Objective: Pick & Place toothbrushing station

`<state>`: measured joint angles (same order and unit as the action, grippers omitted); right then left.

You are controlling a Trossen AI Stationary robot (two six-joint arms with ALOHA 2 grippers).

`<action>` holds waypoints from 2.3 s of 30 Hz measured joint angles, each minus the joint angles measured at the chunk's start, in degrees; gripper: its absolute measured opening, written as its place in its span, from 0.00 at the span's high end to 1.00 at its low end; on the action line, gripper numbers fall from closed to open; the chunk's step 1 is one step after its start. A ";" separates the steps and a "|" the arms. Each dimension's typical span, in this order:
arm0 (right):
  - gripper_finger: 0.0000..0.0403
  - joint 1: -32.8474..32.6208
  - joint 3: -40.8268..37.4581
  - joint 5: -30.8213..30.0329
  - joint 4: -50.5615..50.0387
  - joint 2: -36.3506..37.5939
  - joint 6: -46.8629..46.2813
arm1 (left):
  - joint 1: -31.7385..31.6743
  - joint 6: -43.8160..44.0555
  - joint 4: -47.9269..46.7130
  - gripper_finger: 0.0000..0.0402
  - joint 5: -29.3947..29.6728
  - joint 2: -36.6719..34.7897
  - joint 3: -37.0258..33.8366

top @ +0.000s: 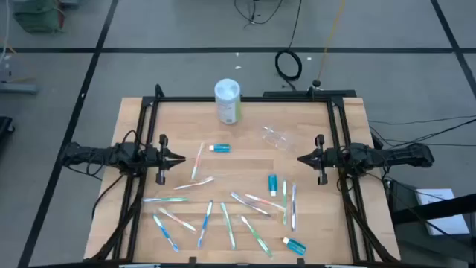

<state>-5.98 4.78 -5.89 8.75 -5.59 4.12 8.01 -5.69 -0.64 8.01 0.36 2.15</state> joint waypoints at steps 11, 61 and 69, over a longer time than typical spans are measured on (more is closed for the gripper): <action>1.00 -0.01 0.01 0.02 0.00 0.00 -0.01 | 0.00 0.00 0.00 0.90 0.00 0.00 -0.01; 1.00 -0.02 -0.91 0.02 0.05 -0.02 14.96 | -0.42 29.63 -24.02 0.90 1.46 38.44 24.45; 1.00 -0.01 -1.46 0.00 0.53 0.00 16.65 | -2.71 36.41 -18.00 0.90 1.13 51.83 25.86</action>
<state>-5.99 3.31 -5.89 9.29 -5.58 20.78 5.31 30.72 -18.65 9.15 52.19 28.01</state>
